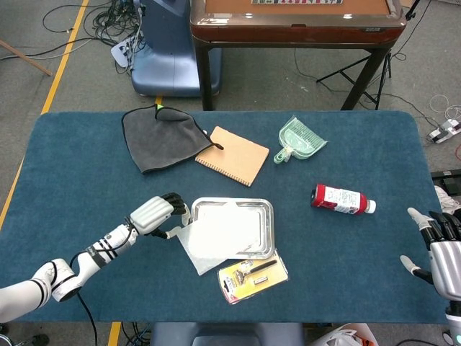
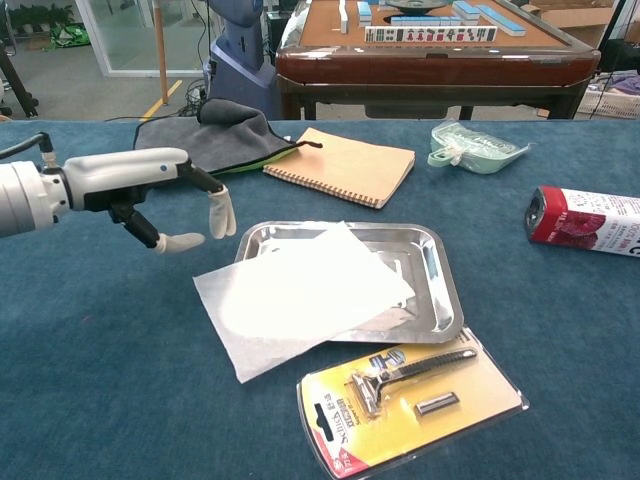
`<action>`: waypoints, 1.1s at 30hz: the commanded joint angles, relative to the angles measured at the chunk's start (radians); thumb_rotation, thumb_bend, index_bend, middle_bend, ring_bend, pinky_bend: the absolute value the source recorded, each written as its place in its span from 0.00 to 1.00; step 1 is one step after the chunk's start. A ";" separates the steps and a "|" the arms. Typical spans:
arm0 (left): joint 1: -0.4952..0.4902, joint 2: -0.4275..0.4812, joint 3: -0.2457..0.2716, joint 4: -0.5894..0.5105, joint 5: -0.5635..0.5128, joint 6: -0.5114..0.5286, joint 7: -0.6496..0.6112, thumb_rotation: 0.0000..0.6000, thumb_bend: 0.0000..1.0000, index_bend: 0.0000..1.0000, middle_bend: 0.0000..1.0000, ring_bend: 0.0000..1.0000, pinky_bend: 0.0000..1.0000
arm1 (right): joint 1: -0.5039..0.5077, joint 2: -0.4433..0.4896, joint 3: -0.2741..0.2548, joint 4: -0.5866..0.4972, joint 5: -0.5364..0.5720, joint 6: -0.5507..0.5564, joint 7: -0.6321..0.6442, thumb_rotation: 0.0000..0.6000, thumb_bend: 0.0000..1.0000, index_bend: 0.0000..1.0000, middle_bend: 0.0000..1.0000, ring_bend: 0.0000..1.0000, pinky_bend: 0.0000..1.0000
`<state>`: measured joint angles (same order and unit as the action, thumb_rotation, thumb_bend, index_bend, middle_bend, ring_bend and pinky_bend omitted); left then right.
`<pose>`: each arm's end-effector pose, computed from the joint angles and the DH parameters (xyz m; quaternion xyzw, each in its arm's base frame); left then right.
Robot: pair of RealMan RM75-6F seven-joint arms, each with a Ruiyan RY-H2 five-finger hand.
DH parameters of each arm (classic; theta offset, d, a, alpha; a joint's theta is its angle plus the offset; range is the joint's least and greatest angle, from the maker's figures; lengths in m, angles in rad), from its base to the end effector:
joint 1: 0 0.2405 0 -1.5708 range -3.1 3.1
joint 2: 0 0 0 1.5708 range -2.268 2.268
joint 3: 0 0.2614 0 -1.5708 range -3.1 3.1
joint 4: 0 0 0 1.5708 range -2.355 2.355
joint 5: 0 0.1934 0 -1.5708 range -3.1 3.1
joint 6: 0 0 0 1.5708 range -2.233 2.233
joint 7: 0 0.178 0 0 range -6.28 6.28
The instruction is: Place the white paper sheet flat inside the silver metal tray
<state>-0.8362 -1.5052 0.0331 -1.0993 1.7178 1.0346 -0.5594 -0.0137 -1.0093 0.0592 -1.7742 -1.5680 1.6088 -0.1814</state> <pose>-0.1539 0.3830 -0.0030 -0.7980 -0.3589 -0.4258 0.2304 -0.2839 -0.1845 0.2142 0.5929 -0.3243 0.3721 0.6363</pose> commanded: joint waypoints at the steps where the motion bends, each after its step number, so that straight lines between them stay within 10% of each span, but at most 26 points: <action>1: -0.024 -0.012 0.002 0.032 0.022 -0.001 0.046 1.00 0.39 0.48 0.37 0.24 0.15 | -0.001 0.000 0.000 0.000 0.001 0.002 0.000 1.00 0.10 0.17 0.28 0.15 0.17; 10: -0.004 0.010 -0.009 -0.004 -0.003 0.057 0.071 1.00 0.38 0.45 0.46 0.37 0.17 | -0.003 0.000 0.001 0.005 0.001 0.004 0.007 1.00 0.10 0.17 0.28 0.15 0.17; 16: -0.007 0.084 0.009 -0.086 -0.010 0.021 0.122 0.98 0.38 0.43 0.92 0.83 0.75 | 0.003 -0.001 0.003 0.005 -0.002 -0.004 0.007 1.00 0.10 0.17 0.28 0.15 0.17; 20: -0.019 0.150 0.027 -0.185 -0.020 -0.034 0.138 0.38 0.38 0.41 1.00 0.99 0.96 | 0.006 -0.005 0.004 0.007 0.001 -0.010 0.006 1.00 0.10 0.17 0.28 0.15 0.17; 23: -0.036 0.191 0.045 -0.253 -0.017 -0.083 0.156 0.15 0.38 0.36 1.00 1.00 1.00 | 0.009 -0.007 0.004 0.007 0.001 -0.014 0.005 1.00 0.10 0.17 0.28 0.15 0.17; 33: -0.077 0.205 0.036 -0.363 -0.036 -0.177 0.285 0.10 0.39 0.21 1.00 1.00 1.00 | 0.014 -0.010 0.006 0.003 0.004 -0.020 -0.001 1.00 0.10 0.17 0.28 0.15 0.17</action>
<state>-0.9016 -1.2963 0.0772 -1.4477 1.6942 0.8783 -0.3007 0.0001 -1.0195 0.0649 -1.7708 -1.5643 1.5886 -0.1822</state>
